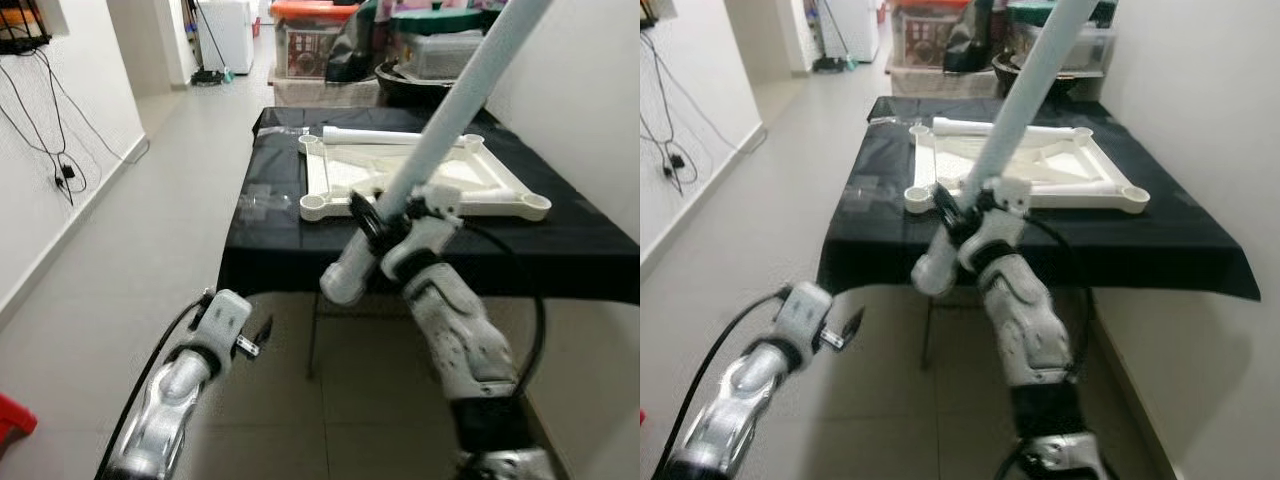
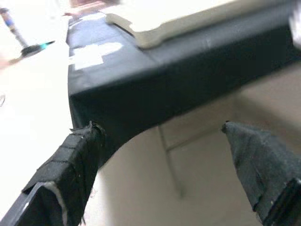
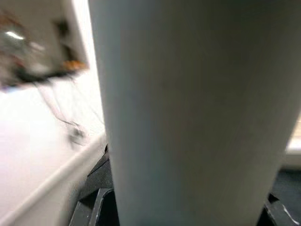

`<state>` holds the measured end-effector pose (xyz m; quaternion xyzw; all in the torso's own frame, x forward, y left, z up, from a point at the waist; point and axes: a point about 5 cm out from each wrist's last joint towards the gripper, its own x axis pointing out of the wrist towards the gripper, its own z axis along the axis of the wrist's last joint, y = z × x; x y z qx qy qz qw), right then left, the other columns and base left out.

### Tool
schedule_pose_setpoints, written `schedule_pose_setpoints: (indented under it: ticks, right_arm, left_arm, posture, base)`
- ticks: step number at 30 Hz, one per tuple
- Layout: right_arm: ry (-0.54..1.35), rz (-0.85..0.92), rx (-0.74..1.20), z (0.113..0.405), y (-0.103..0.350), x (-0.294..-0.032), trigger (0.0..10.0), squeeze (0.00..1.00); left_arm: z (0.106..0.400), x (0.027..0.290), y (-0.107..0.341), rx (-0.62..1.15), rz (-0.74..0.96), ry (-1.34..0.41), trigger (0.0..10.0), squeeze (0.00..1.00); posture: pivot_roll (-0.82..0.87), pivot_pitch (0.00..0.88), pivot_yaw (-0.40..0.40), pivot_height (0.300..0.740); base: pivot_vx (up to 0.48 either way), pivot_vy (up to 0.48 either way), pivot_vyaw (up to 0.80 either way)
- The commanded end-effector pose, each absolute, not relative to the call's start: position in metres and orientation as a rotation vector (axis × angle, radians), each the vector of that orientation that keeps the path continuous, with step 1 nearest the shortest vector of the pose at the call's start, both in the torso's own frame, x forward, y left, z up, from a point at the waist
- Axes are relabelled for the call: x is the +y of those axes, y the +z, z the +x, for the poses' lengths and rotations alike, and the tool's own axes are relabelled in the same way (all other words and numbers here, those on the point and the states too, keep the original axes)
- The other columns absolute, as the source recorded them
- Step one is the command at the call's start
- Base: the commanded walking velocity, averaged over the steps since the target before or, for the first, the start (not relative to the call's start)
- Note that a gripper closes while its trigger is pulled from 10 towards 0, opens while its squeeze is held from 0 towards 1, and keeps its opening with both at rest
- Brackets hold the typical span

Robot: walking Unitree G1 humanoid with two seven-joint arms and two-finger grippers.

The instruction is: Building children table

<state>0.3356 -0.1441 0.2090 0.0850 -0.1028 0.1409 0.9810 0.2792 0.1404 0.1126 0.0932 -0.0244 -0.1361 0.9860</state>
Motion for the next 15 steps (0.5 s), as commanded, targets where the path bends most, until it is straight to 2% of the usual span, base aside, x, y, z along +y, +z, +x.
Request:
schedule_pose_setpoints:
  ticks: [1,4,15]
  right_arm:
    - [0.297,0.166,-0.229,0.333,0.211,-0.138,10.0,0.00]
    - [0.298,0.167,-0.229,0.332,0.210,-0.135,10.0,0.00]
    - [0.356,0.153,-0.270,0.334,0.216,-0.119,10.0,0.00]
  left_arm:
    - [0.280,0.136,0.132,-0.118,0.123,-0.230,10.0,0.00]
    - [0.282,0.132,0.141,-0.158,0.093,-0.184,10.0,0.00]
    - [0.282,0.132,0.150,-0.167,0.096,-0.161,10.0,0.00]
  posture:
    - [0.10,0.000,-0.039,0.740]
    - [0.10,0.000,-0.040,0.740]
    - [0.11,0.000,-0.046,0.740]
  base:
    - [0.000,0.000,0.00]
    - [0.000,0.000,0.00]
    - [0.413,0.000,0.00]
